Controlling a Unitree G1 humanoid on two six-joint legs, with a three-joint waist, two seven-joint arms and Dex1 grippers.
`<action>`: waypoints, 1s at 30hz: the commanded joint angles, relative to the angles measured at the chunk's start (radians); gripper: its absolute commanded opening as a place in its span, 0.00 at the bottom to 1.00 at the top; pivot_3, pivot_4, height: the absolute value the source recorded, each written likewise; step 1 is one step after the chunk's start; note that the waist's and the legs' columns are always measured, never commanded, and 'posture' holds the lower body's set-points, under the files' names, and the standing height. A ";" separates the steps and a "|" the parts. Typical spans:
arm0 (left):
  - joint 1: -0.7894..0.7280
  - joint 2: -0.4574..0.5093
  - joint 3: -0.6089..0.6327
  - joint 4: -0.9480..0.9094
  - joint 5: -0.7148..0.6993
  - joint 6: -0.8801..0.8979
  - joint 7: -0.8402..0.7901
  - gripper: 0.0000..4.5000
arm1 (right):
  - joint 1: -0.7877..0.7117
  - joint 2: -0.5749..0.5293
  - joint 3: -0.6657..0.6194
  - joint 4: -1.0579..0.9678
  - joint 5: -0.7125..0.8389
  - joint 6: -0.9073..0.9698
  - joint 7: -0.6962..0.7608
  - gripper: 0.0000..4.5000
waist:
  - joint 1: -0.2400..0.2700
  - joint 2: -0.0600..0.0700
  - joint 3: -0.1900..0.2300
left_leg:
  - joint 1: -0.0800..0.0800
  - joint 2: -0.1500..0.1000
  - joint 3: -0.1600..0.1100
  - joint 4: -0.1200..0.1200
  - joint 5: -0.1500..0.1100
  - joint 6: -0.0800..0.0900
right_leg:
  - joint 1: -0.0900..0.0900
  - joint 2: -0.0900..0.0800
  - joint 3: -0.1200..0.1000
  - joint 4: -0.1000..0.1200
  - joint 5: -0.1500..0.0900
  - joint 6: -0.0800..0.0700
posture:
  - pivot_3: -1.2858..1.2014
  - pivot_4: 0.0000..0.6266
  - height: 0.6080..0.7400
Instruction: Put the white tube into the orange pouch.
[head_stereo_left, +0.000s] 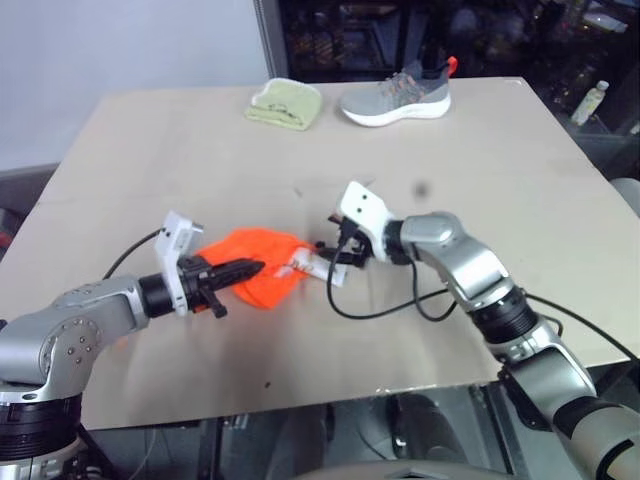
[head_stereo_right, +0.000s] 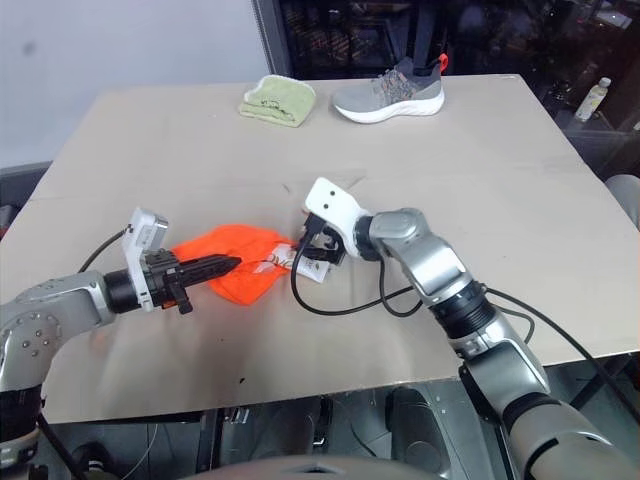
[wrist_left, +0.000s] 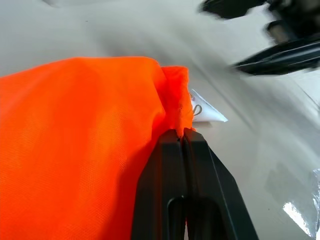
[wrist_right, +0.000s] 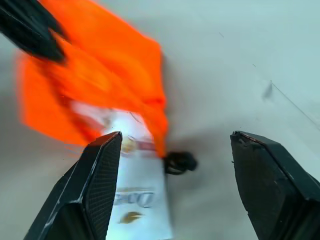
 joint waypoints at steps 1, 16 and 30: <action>-0.020 -0.005 0.025 -0.059 -0.038 0.009 0.018 0.00 | -0.034 -0.012 0.013 0.053 -0.081 -0.098 -0.045 0.78 | 0.001 0.000 0.000 | 0.000 0.000 0.000 0.000 0.000 0.000 | 0.000 0.000 0.000 0.000 0.000 0.000 | 0.52 0.24 1.00; 0.105 0.053 0.096 -0.130 -0.050 -0.009 -0.045 0.00 | -0.018 0.038 -0.016 0.181 -0.081 -0.161 0.050 0.78 | -0.008 0.001 0.000 | 0.001 0.003 0.002 -0.002 0.000 0.000 | -0.001 0.004 0.003 -0.001 0.000 -0.001 | 0.52 0.24 1.00; 0.079 0.090 0.145 -0.091 -0.092 -0.002 -0.095 0.00 | 0.036 0.016 0.022 0.050 -0.056 -0.088 0.116 0.78 | 0.000 0.000 0.000 | 0.000 0.001 0.001 -0.001 0.000 -0.001 | 0.000 0.002 0.001 -0.002 0.000 -0.001 | 0.52 0.24 1.00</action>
